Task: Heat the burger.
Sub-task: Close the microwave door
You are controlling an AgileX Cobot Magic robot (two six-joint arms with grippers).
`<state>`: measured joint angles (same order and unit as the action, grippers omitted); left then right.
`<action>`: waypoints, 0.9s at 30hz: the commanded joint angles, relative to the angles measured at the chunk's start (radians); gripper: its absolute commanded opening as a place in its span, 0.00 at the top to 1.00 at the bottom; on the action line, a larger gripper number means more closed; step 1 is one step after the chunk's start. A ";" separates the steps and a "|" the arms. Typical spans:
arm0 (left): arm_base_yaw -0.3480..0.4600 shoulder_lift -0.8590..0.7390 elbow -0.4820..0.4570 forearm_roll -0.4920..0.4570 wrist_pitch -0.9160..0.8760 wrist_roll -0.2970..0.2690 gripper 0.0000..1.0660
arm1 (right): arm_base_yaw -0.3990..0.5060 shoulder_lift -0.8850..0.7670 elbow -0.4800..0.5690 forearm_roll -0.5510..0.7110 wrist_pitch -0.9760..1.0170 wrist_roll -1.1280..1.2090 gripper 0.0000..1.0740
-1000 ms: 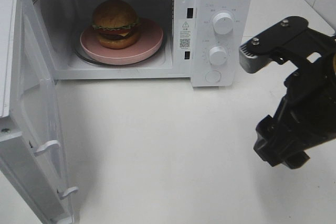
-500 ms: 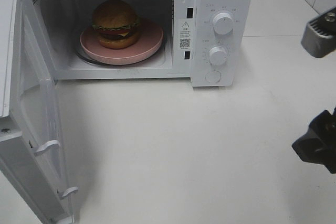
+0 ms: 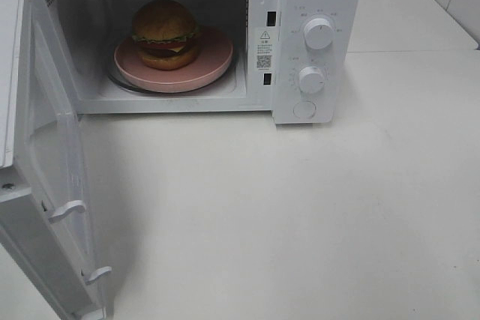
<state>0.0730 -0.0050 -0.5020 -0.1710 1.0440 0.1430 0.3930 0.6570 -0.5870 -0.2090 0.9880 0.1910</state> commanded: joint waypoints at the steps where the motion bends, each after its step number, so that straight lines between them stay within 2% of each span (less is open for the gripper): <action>1: -0.006 -0.024 0.003 -0.004 -0.006 -0.005 0.08 | -0.085 -0.121 0.055 0.011 -0.028 -0.010 0.29; 9: -0.006 -0.024 0.003 -0.004 -0.006 -0.005 0.08 | -0.213 -0.337 0.055 0.009 -0.022 -0.007 0.29; 15: -0.006 -0.024 0.003 -0.004 -0.006 -0.005 0.08 | -0.253 -0.488 0.073 0.010 0.014 0.019 0.29; 27: -0.006 -0.024 0.003 -0.004 -0.006 -0.005 0.08 | -0.313 -0.687 0.073 0.009 0.014 0.027 0.29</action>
<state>0.0730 -0.0050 -0.5020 -0.1710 1.0440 0.1430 0.0870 -0.0030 -0.5160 -0.2030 1.0020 0.2090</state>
